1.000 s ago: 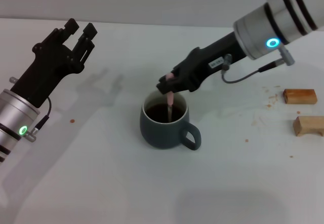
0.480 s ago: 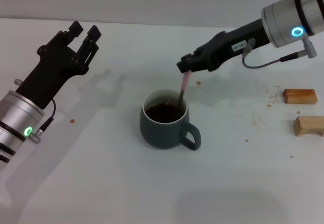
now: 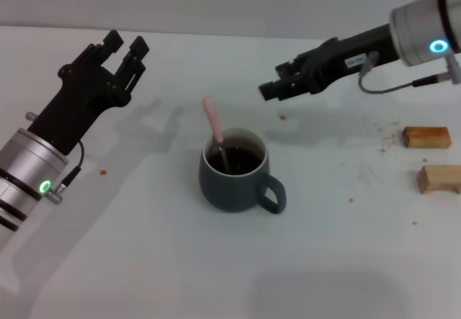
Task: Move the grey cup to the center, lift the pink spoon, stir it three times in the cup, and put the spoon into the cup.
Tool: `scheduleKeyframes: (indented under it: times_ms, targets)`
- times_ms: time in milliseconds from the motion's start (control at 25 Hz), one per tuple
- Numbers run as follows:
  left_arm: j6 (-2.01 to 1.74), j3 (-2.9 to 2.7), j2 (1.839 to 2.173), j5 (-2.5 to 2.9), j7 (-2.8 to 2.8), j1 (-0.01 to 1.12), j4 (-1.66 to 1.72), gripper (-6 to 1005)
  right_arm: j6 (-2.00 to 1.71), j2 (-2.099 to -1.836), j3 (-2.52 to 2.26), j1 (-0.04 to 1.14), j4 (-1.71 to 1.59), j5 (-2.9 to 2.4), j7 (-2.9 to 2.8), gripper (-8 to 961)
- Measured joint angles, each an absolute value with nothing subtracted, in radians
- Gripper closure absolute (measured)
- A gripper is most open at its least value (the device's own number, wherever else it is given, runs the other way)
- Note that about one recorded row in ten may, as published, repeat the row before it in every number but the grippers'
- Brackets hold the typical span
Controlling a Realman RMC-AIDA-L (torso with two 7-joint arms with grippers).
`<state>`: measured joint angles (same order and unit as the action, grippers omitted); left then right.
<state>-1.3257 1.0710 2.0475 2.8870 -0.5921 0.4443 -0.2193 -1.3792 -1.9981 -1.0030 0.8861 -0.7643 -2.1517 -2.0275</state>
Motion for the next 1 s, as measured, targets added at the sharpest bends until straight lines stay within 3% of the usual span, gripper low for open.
scheduleKeyframes:
  times_ms: [280, 480, 760, 1000]
  targets:
    - [-1.334, 1.072, 2.046, 2.887, -0.592, 0.437, -0.231, 527, -1.327, -2.029, -0.918, 0.759, -0.896, -2.147, -2.021, 395]
    - [-1.335, 1.103, 2.040, 2.884, -0.609, 0.421, -0.227, 527, -1.207, -2.075, -0.886, 0.584, -1.019, -2.089, -1.973, 352]
    - [-1.350, 1.139, 2.015, 2.884, -0.647, 0.380, -0.225, 527, -1.159, -2.075, -0.859, 0.357, -0.934, -1.659, -1.509, 352]
    - [-1.397, 1.164, 2.008, 2.884, -0.653, 0.350, -0.218, 527, -1.188, -2.077, -0.823, 0.248, -0.744, -1.204, -0.999, 352]
